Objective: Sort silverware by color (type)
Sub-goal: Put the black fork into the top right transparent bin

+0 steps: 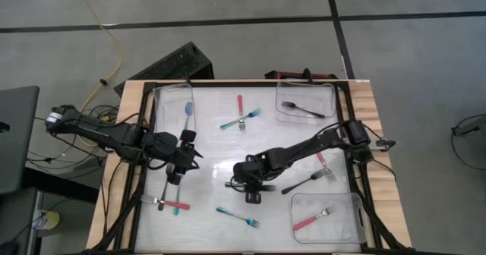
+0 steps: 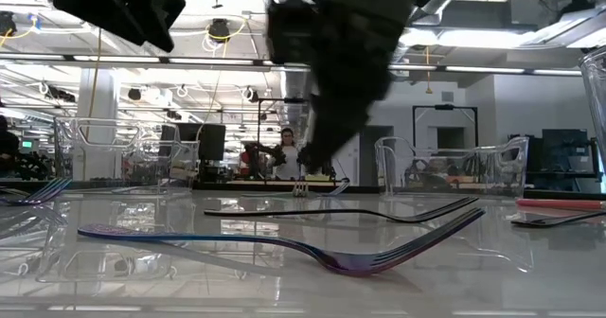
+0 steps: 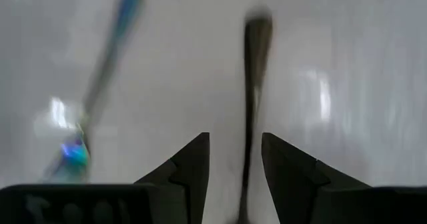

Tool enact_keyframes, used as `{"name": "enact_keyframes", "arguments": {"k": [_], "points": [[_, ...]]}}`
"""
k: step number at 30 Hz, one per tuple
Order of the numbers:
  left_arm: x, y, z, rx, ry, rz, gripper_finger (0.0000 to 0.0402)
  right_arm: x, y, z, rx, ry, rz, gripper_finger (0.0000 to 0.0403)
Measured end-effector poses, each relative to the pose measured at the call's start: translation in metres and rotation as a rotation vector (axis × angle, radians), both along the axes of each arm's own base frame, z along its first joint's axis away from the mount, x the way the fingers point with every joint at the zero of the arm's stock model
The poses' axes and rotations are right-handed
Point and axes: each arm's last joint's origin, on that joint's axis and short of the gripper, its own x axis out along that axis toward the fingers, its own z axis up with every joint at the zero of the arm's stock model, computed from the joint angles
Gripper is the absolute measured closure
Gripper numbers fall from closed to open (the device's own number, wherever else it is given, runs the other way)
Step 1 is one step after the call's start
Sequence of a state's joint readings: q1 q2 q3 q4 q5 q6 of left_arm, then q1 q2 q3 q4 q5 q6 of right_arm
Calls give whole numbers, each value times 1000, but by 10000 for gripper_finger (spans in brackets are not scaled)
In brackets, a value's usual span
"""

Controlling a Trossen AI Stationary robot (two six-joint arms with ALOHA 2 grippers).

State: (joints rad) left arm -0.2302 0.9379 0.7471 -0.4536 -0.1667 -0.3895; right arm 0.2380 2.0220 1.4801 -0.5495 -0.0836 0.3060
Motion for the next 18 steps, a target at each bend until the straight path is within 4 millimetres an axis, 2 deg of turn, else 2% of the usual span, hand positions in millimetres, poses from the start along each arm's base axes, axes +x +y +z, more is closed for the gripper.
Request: {"name": "enact_keyframes", "arguments": {"k": [6, 8, 15, 18], "points": [[-2, 0, 0, 21, 9, -12, 237, -5, 13, -18, -38, 76, -5, 243], [-1, 0, 0, 22, 8, -12, 237, 0, 21, -24, -48, 41, 8, 243], [-3, 0, -2, 6, 36, -34, 237, -7, 37, -57, -150, 143, -45, 244], [-4, -1, -3, -12, 47, -48, 237, -8, 42, -59, -152, 146, -51, 256]]}}
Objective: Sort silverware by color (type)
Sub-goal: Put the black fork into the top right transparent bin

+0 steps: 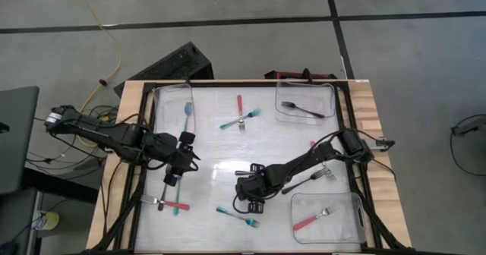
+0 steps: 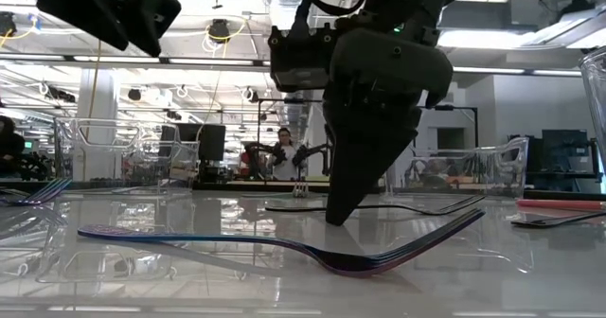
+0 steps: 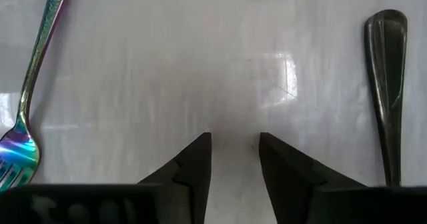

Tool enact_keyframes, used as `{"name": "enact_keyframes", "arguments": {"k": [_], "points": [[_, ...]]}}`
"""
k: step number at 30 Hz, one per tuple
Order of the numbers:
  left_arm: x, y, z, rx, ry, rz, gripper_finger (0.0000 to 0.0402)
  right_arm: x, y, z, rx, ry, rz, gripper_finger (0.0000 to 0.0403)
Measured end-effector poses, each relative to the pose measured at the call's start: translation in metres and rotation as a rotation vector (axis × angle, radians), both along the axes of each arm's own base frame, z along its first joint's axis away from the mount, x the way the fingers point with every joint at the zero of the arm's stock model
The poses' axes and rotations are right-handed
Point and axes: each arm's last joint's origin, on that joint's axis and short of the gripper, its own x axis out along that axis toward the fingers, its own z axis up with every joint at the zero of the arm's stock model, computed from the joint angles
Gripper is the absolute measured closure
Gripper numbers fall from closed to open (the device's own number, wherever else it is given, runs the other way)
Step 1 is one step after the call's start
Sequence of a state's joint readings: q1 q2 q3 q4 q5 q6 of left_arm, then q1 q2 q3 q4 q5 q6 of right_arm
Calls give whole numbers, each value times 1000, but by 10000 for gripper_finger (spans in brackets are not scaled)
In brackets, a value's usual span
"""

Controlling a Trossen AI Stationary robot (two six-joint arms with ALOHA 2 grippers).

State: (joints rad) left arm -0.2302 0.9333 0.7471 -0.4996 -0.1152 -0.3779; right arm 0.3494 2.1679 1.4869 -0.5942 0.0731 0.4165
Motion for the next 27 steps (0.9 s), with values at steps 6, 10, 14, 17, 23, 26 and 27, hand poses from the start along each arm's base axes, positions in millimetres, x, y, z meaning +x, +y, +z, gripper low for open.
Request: {"name": "enact_keyframes", "arguments": {"k": [6, 10, 14, 17, 23, 26, 27], "points": [[0, -1, 0, -25, 9, -18, 237, -2, 2, 20, 25, -62, 9, 283], [0, -1, 0, -20, 7, -22, 237, -10, -12, 50, 42, -62, -7, 283], [0, -1, 0, 11, 1, -35, 237, -19, -31, 87, 26, -92, -10, 280], [1, 0, 1, 28, -11, -17, 237, -23, -41, 86, -24, -47, 3, 279], [4, 1, 4, 55, -66, 19, 237, -23, -53, 84, -82, -13, 59, 263], [5, 2, 6, 73, -87, 51, 237, -18, -60, 74, -115, 6, 70, 228], [5, 3, 6, 82, -90, 65, 237, -18, -62, 73, -125, 12, 78, 214]]}}
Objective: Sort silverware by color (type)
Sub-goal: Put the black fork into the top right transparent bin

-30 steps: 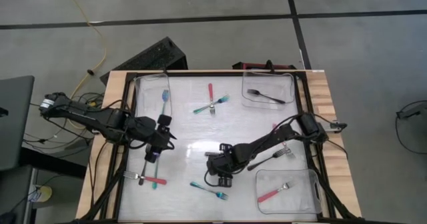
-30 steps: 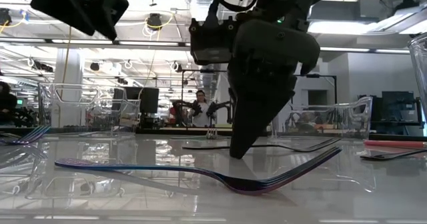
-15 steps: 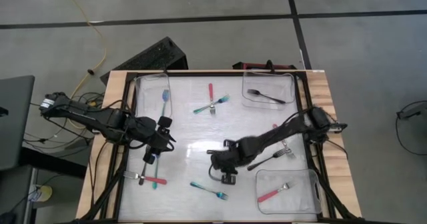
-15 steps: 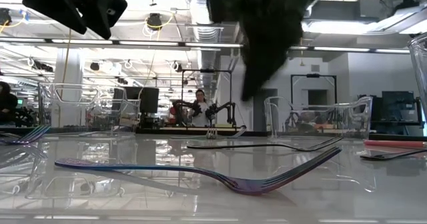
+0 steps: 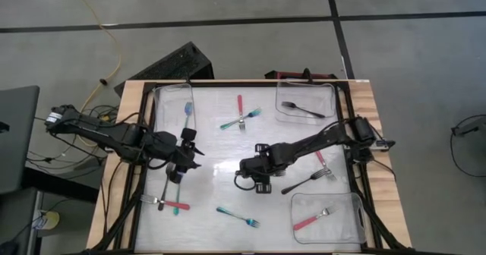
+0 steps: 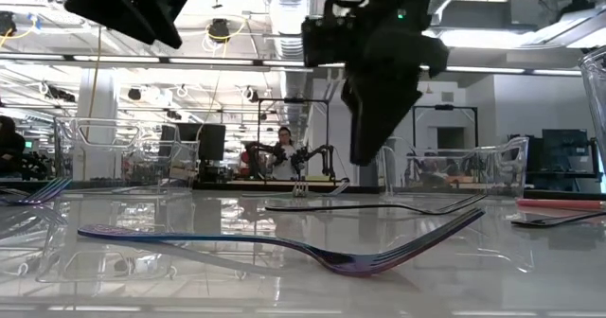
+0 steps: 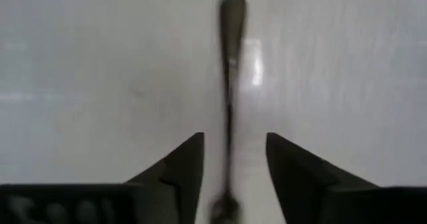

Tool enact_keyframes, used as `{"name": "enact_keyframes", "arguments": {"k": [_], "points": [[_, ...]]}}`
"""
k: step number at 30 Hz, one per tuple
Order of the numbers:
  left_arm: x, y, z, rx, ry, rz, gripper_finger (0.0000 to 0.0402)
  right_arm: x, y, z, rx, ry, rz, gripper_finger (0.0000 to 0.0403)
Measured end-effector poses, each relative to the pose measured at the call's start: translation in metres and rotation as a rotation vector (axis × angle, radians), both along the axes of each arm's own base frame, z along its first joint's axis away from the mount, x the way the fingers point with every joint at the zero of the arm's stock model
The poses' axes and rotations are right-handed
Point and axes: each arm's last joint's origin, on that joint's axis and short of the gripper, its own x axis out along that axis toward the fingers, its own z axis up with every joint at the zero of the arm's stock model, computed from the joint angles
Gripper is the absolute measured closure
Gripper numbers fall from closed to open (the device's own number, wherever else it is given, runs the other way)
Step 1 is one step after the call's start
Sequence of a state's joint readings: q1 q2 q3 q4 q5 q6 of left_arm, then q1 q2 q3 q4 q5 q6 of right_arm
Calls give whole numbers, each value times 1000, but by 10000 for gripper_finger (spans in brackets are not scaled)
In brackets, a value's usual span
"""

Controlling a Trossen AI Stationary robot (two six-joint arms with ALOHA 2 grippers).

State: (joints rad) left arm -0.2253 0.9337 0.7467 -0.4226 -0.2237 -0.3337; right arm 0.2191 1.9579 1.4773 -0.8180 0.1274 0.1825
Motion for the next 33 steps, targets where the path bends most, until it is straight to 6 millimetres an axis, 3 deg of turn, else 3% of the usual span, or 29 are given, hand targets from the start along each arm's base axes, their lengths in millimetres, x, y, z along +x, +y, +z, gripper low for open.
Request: {"name": "enact_keyframes", "arguments": {"k": [4, 7, 13, 24, 28, 33], "points": [[2, 5, 1, -2, -18, 56, 237, 5, -6, -4, -26, -9, 55, 162], [2, 7, 2, -28, -30, 83, 237, 6, -6, -14, -37, 28, 107, 145], [2, 9, 2, -48, -28, 118, 237, 8, -4, -26, 14, 76, 175, 143], [2, 10, 1, -43, -28, 149, 237, 7, -3, -61, 82, 152, 132, 142], [2, 10, 1, -38, -28, 153, 237, 8, -2, -68, 105, 176, 114, 161], [2, 10, 1, -31, -31, 160, 237, 9, -8, -68, 111, 176, 100, 235]]}}
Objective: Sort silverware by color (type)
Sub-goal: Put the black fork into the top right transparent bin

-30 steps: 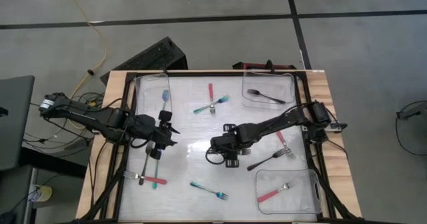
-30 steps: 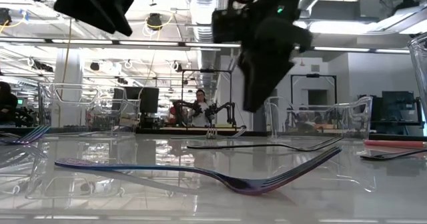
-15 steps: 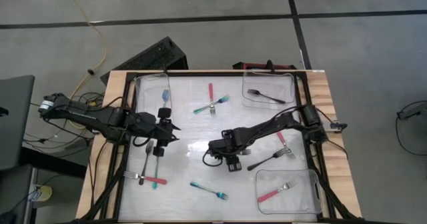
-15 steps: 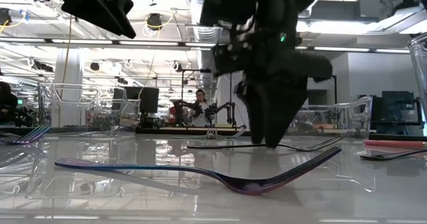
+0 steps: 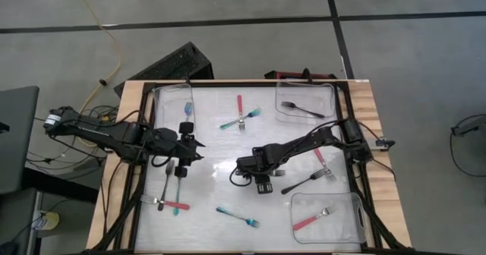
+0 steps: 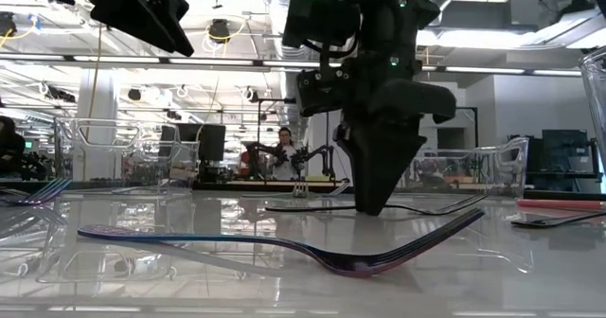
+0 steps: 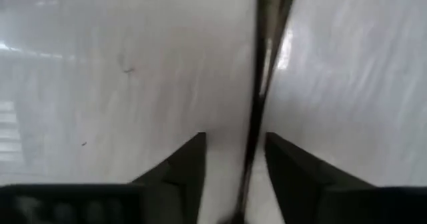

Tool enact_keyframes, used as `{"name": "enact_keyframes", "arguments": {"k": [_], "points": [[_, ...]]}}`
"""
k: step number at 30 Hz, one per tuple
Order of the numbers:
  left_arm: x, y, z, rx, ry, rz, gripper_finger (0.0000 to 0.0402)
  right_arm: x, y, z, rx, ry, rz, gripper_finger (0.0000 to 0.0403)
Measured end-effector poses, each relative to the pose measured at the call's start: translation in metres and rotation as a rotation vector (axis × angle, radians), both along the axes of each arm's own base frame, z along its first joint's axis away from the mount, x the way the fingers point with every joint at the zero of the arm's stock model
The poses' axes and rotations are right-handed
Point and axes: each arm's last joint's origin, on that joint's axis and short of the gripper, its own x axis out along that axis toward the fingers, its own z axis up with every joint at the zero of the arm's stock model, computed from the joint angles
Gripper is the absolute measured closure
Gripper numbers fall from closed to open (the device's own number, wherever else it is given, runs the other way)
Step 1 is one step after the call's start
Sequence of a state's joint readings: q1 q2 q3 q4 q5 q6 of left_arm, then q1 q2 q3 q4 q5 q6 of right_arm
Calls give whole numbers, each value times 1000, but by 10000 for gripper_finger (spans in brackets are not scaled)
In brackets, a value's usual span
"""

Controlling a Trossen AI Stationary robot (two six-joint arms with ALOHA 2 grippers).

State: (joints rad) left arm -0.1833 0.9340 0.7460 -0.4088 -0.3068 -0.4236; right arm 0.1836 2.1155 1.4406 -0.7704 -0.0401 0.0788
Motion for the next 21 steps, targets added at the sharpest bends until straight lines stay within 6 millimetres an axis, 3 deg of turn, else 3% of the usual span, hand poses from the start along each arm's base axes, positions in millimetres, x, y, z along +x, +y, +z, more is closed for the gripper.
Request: {"name": "enact_keyframes", "arguments": {"k": [7, 11, 16, 21], "points": [[0, 1, 0, 11, -1, 16, 237, 2, -13, 0, 14, 7, -37, 355], [0, 1, 0, 11, -1, 16, 237, 2, -21, 11, 36, 5, -44, 384], [0, 1, 0, 12, 1, 16, 237, -4, -38, 46, 45, -50, -58, 381], [0, 1, 0, 20, -3, 37, 237, -27, -74, 110, 16, -155, -118, 379]]}}
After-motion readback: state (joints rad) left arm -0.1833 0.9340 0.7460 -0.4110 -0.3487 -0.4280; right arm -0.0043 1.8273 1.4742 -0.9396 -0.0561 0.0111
